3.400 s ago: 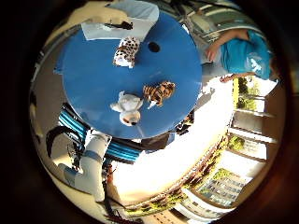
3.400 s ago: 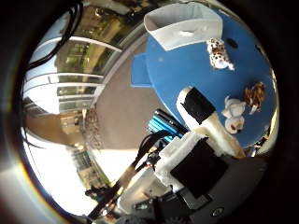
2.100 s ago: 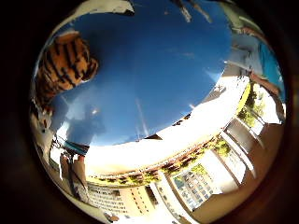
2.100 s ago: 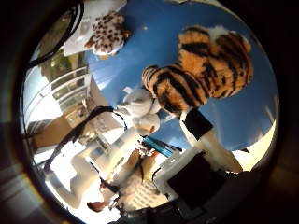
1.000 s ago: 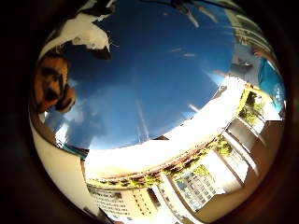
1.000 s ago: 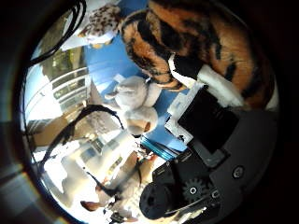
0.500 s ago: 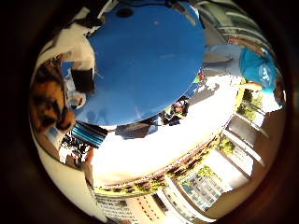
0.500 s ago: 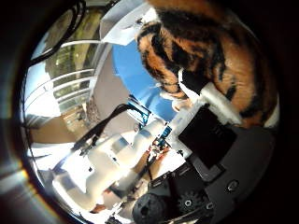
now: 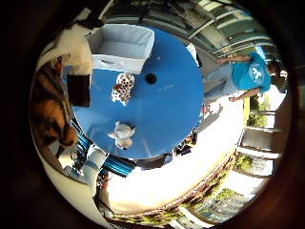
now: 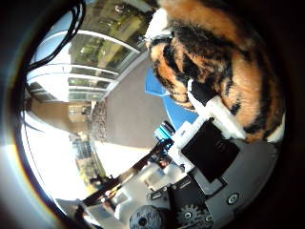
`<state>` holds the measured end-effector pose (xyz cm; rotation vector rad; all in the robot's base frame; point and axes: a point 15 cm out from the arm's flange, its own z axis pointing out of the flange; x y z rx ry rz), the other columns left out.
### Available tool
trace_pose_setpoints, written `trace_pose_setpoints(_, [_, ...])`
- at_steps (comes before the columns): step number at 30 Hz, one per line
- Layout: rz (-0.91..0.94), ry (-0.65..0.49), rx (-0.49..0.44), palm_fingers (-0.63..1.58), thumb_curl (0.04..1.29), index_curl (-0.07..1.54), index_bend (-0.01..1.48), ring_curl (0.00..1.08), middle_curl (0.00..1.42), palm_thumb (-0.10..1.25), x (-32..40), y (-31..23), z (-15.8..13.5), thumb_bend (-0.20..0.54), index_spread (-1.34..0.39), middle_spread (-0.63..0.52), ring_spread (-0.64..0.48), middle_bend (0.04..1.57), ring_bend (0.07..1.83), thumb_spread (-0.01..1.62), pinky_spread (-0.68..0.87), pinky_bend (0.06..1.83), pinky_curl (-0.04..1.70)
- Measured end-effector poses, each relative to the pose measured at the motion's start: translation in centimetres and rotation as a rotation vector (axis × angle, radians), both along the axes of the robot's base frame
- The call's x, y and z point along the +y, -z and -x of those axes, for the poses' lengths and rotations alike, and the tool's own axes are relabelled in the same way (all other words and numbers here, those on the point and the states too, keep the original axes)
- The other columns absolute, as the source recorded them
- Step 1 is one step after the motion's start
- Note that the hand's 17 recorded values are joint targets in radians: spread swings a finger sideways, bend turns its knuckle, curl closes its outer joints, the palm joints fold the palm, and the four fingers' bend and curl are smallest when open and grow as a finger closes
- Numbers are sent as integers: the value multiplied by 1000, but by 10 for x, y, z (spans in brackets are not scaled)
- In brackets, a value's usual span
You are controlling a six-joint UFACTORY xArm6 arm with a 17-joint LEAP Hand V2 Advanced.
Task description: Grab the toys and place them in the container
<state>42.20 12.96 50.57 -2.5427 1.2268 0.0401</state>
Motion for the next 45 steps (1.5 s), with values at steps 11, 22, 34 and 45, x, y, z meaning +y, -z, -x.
trace_pose_setpoints(11, [-163,50,-164,736,871,895,675,912,1101,989,134,30,-95,-15,-1177,-222,-148,1344,1538,1078,104,1685,855])
trace_pose_setpoints(22, [-187,113,-220,704,857,1154,604,890,1078,840,178,108,-169,-31,-1190,-205,-138,1379,1577,1061,108,1676,880])
trace_pose_setpoints(34, [-65,73,-167,484,747,1158,420,716,843,732,164,167,-176,-46,-997,-141,50,978,1313,1023,219,1449,814])
trace_pose_setpoints(45, [-33,31,-128,-131,525,727,100,380,456,569,163,194,-174,-51,-612,5,239,257,679,1066,433,1138,586])
